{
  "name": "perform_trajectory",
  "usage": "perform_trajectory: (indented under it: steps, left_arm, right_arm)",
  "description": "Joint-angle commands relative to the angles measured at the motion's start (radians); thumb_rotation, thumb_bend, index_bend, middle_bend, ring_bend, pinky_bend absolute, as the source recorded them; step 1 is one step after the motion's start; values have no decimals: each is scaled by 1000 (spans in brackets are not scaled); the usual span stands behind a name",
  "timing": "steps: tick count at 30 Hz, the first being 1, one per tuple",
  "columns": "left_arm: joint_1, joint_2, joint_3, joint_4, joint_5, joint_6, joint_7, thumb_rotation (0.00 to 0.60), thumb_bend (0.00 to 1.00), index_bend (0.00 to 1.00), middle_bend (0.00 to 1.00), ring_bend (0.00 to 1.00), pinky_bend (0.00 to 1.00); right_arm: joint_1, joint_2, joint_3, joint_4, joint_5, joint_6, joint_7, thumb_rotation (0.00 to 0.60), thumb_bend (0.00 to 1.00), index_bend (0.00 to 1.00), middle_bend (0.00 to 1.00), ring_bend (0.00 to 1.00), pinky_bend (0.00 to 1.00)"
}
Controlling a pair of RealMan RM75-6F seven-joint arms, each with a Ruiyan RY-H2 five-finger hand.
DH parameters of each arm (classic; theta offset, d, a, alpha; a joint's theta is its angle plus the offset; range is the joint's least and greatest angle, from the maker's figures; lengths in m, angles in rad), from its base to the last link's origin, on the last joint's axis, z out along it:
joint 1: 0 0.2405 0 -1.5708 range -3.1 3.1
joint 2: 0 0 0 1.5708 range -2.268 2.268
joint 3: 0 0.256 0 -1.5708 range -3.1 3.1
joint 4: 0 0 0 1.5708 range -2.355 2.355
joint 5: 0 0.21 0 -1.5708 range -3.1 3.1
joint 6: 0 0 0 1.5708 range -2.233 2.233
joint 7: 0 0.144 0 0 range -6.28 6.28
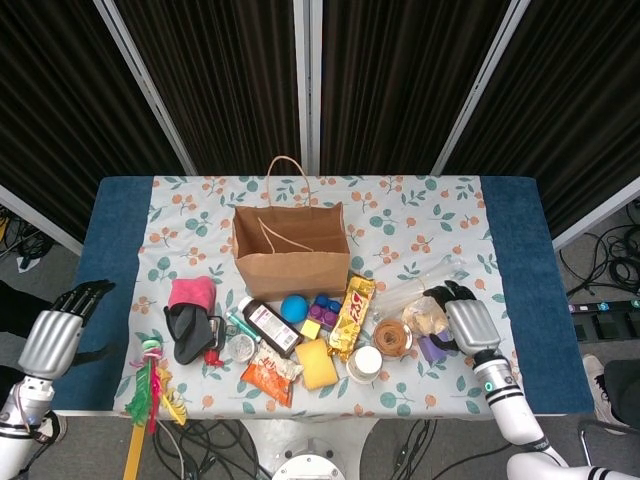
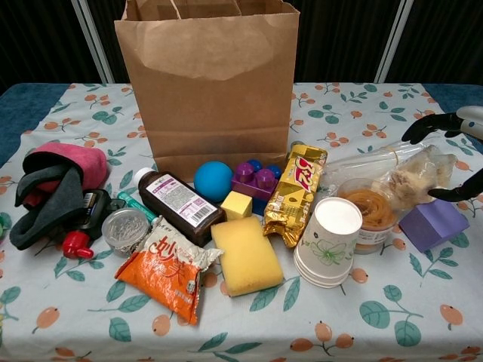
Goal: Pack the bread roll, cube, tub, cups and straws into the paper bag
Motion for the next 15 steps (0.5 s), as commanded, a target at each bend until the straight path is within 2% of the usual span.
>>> perform_trajectory:
  steps: [1, 8, 15]
  left_arm:
    - [-1, -4, -1, 11, -5, -4, -8, 600, 128, 204, 254, 180, 266]
    - [-2, -11, 2, 34, -14, -14, -26, 600, 127, 204, 254, 180, 266]
    - [-1, -8, 1, 40, -17, -8, -35, 600, 127, 204, 254, 180, 266]
  right_arm:
    - [13, -23, 12, 17, 38, 12, -36, 600, 183, 352, 282, 154, 246]
    - [39, -65, 17, 49, 66, 17, -67, 600, 284, 546, 423, 311, 456]
    - [26, -93, 22, 63, -17, 114, -45, 600, 383, 753, 584, 487, 643]
